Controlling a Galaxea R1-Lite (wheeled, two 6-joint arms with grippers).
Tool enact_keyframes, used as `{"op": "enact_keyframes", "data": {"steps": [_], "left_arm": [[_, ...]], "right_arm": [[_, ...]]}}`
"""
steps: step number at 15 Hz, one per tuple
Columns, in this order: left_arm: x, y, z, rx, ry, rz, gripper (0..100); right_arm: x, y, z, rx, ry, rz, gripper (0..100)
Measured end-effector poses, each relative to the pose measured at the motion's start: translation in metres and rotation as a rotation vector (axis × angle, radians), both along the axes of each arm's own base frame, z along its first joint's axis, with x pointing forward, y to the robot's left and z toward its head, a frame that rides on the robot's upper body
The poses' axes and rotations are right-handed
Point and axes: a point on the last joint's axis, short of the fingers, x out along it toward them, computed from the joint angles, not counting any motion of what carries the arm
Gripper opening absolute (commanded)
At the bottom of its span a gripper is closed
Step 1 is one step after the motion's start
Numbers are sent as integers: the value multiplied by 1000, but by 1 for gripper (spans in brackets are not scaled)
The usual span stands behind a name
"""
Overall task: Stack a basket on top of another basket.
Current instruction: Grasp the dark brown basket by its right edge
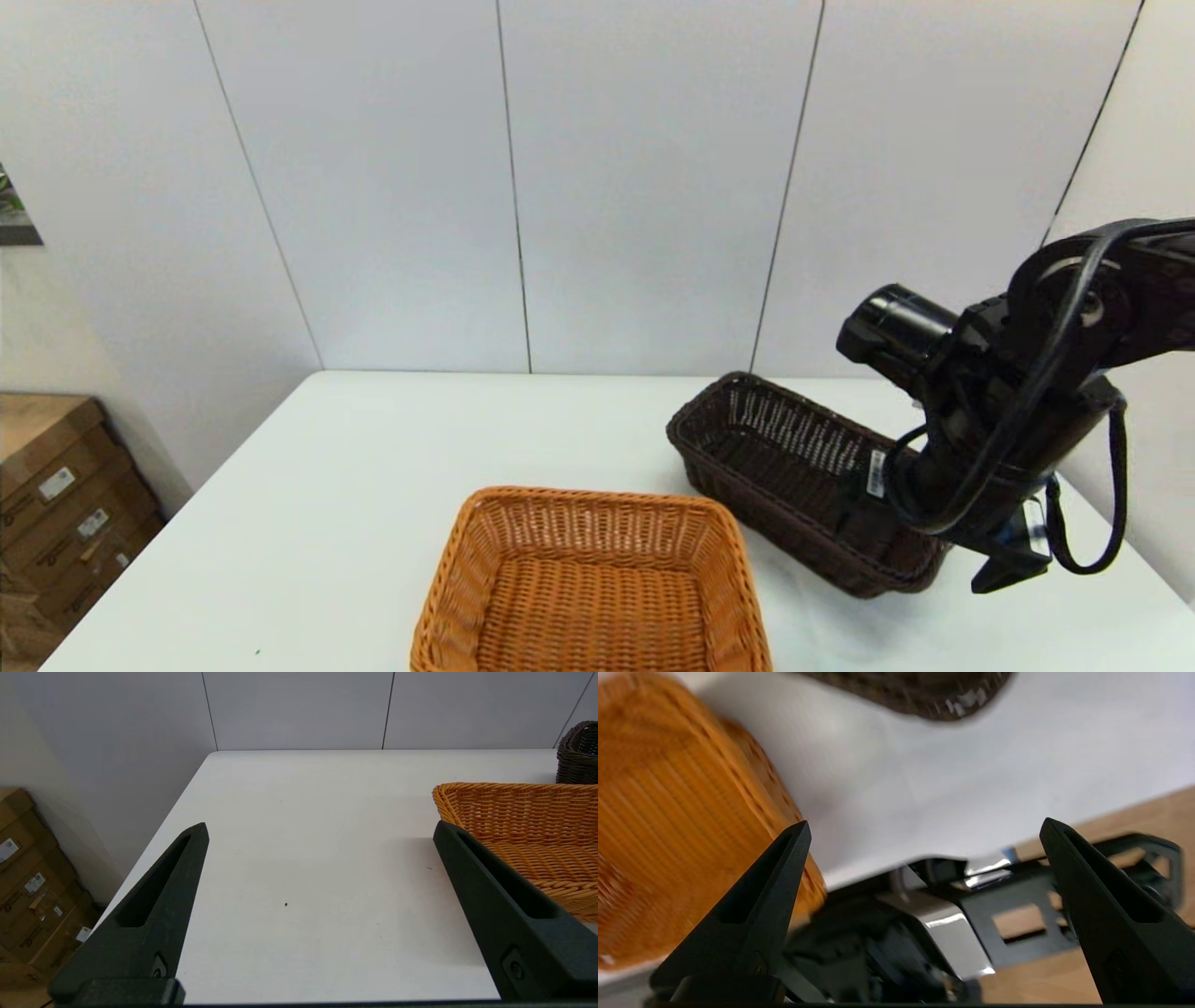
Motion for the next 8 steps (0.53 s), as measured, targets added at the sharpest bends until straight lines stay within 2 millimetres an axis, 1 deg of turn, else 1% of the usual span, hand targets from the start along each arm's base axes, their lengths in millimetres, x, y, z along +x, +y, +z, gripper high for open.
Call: {"op": "enact_keyframes", "data": {"steps": [4, 8], "left_arm": [[0, 0, 0, 0, 0, 0, 100], [0, 0, 0, 0, 0, 0, 100]], "right_arm": [[16, -12, -12, -18, 31, -61, 100], [27, -28, -18, -19, 40, -117, 100]]}}
